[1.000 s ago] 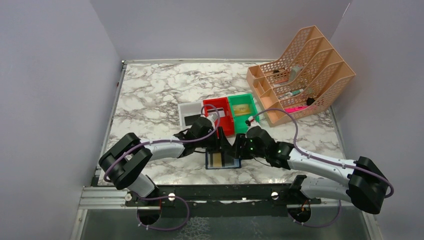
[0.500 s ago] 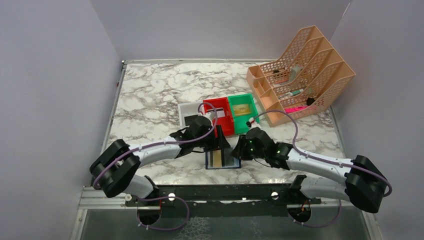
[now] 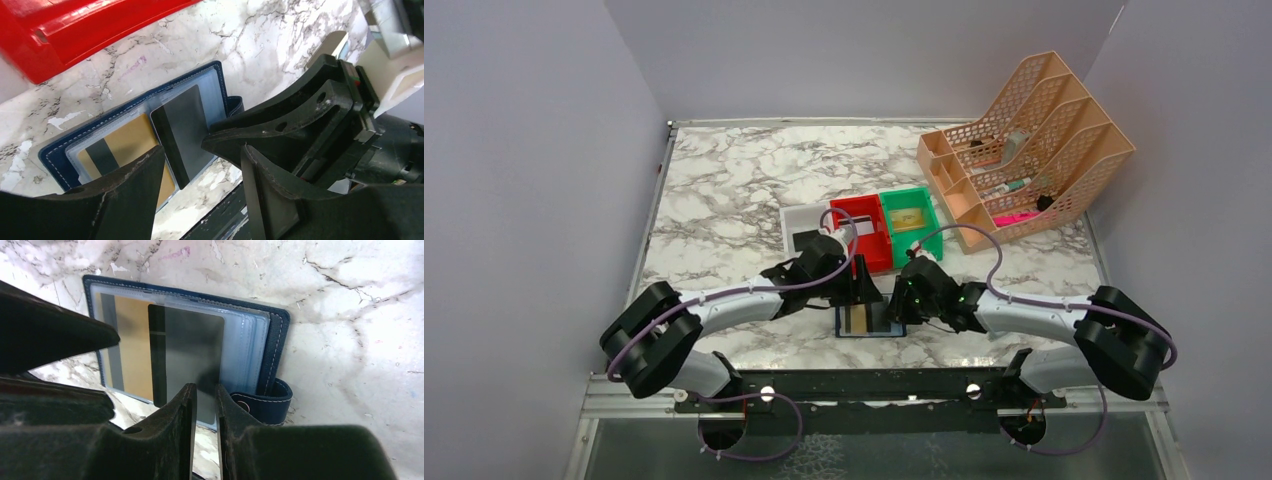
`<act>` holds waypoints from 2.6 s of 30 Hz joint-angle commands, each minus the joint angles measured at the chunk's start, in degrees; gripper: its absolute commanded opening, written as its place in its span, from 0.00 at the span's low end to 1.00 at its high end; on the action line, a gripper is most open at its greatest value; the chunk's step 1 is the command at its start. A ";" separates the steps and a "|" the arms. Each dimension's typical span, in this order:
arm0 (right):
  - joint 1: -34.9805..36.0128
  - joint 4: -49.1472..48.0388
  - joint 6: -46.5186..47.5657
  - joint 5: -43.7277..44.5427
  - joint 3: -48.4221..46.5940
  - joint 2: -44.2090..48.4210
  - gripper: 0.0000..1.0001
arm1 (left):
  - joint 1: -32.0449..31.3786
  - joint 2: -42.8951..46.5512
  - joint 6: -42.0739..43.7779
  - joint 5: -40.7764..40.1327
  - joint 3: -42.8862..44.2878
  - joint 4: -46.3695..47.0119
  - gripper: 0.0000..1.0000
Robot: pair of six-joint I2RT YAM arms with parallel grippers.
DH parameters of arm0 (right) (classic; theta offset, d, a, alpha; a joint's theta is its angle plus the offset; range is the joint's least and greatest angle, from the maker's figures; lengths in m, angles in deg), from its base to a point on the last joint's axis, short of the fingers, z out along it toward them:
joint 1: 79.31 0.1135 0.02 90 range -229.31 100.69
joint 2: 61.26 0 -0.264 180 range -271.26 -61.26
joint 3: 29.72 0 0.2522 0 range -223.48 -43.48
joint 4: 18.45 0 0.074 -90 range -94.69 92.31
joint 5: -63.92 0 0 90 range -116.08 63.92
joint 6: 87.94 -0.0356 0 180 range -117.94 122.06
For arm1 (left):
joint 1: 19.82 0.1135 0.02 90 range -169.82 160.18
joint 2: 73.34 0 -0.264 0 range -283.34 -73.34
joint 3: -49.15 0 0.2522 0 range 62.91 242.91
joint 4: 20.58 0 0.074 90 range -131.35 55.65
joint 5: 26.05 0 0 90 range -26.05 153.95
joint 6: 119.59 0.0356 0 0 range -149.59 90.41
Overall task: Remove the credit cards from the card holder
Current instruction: Remove the credit card from the card holder.
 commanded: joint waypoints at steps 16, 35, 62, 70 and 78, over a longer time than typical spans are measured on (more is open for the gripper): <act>-0.04 -1.49 -7.27 1.68 5.72 -4.71 0.25 | -0.23 -2.91 0.18 0.93 -4.08 0.98 0.58; -0.09 -0.23 -7.94 2.92 5.74 -3.42 0.25 | -0.42 -4.05 -0.77 2.43 -5.31 4.80 0.23; -0.05 4.10 -8.18 7.25 4.73 1.29 0.28 | -0.03 0.63 4.71 -0.28 -4.21 -2.54 0.00; -0.04 -0.25 -3.38 1.40 2.83 4.77 0.30 | -0.01 1.97 5.28 -0.18 -3.80 -3.76 0.00; -0.04 -7.71 -1.76 -5.22 1.40 2.28 0.41 | -0.04 1.09 4.47 0.75 -3.58 -1.49 0.00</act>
